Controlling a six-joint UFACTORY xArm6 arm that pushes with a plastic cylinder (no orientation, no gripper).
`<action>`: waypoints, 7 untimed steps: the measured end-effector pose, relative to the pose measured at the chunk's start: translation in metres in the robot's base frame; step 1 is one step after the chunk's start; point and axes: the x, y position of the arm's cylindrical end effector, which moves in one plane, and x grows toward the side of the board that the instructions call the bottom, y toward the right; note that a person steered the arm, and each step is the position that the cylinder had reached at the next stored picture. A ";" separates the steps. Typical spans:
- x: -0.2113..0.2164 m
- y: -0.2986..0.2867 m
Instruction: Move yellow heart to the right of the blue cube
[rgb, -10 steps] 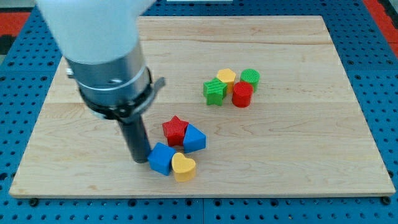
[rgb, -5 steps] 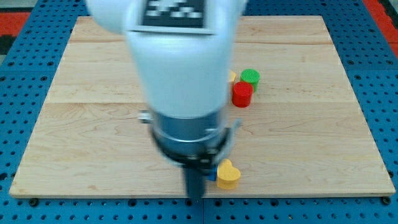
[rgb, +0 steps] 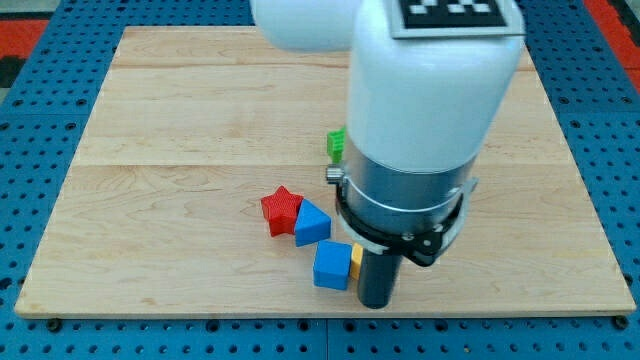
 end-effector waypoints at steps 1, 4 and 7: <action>0.000 0.046; -0.010 0.042; -0.011 -0.004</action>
